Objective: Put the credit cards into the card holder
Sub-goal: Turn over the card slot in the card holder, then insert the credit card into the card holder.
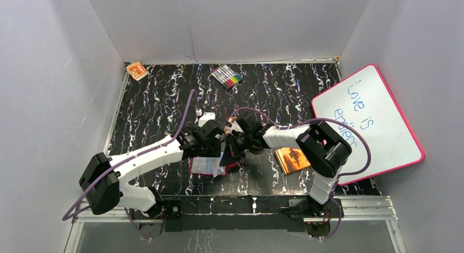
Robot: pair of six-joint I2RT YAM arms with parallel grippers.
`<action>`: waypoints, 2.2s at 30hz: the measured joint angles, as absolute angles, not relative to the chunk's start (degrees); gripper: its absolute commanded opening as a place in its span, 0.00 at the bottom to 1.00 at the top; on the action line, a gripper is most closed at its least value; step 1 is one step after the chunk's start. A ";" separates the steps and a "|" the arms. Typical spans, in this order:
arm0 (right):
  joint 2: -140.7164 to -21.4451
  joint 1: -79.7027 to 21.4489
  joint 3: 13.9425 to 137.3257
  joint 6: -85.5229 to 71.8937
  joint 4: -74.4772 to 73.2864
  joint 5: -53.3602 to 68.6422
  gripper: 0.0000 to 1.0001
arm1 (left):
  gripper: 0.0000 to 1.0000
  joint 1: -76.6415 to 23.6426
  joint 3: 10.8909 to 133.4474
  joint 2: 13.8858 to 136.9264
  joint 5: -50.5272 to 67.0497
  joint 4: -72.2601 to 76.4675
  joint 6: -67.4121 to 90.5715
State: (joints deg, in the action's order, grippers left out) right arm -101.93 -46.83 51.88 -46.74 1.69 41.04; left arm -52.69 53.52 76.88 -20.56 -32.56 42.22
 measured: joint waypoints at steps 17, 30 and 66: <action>-109.08 -49.25 58.48 -48.36 2.48 39.88 0.00 | 0.56 -52.07 44.25 68.47 -24.56 -35.22 47.70; -96.99 -46.46 47.37 -52.53 9.47 33.10 0.00 | 0.49 -34.74 34.50 61.32 -16.84 -29.91 49.06; -105.49 -48.03 46.50 -60.16 19.14 37.63 0.00 | 0.32 -28.58 26.70 61.39 -4.62 -21.23 56.64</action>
State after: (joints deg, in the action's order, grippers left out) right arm -105.49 -48.03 46.50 -60.16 19.14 37.63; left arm -28.58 26.70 61.39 -4.62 -21.23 56.64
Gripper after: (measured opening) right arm 0.011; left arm 0.312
